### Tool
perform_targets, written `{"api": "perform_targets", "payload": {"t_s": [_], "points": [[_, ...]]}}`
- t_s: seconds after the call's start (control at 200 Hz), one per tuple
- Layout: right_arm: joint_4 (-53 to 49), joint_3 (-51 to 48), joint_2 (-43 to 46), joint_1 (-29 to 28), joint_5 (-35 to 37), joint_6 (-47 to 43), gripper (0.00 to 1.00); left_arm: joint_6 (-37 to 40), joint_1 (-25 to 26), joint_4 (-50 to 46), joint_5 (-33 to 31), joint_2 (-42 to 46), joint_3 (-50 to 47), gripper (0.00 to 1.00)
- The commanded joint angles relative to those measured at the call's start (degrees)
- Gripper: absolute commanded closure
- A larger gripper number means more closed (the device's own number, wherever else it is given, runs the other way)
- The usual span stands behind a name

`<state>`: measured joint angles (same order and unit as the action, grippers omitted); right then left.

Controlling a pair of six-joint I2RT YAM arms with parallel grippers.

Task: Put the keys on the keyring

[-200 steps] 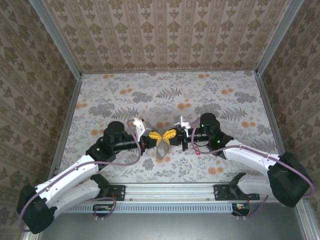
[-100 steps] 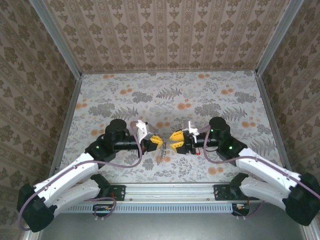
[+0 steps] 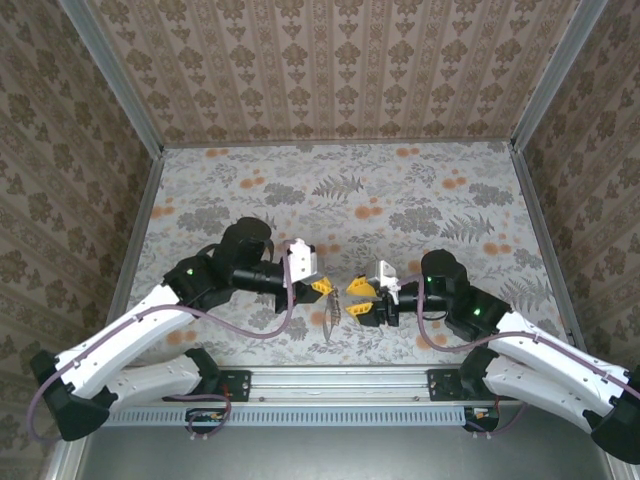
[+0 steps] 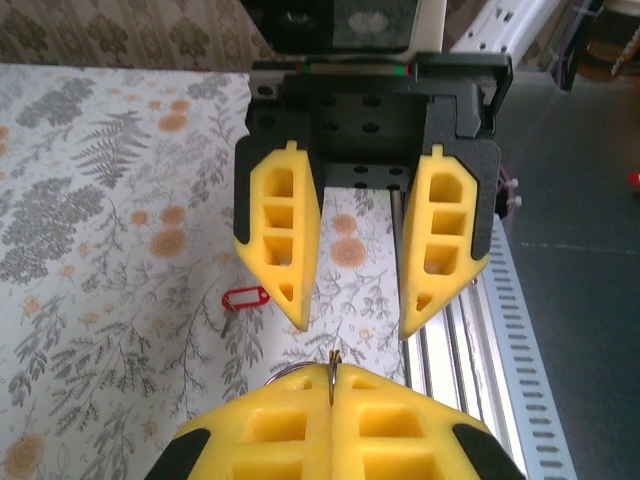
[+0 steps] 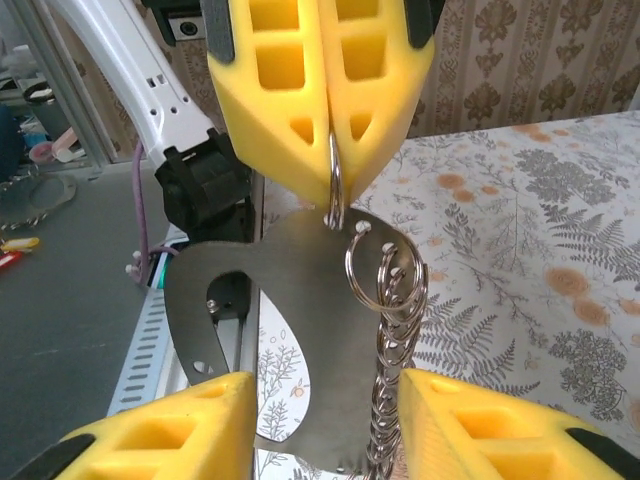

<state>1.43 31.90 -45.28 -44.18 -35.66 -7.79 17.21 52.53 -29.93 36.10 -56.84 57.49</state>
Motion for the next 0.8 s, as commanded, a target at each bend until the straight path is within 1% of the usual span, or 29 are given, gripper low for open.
{"api": "perform_targets", "payload": {"t_s": [0.0, 0.12, 0.29, 0.575, 0.795], "points": [[-1.0, 3.1, 0.3, -0.5, 1.3, -2.0, 0.62, 3.8, 1.1, -6.1, -1.1, -1.9, 2.4, 1.00], [-0.8, 3.7, 0.5, -1.2, 0.9, -2.4, 0.67, 4.6, 1.3, -7.0, -1.5, -3.4, 3.7, 1.00], [0.8, 3.3, -1.1, -1.4, 0.5, -2.9, 0.71, 4.8, 1.6, -7.2, -0.5, -4.7, 4.9, 1.00], [4.9, 3.4, -4.1, -1.5, -0.8, -3.1, 0.72, 3.8, 2.4, -6.3, 0.3, -5.1, 5.2, 1.00], [7.5, 3.6, -5.3, -2.0, -1.8, -2.4, 0.73, 3.4, 2.8, -5.6, -0.6, -5.4, 5.0, 1.00]]}}
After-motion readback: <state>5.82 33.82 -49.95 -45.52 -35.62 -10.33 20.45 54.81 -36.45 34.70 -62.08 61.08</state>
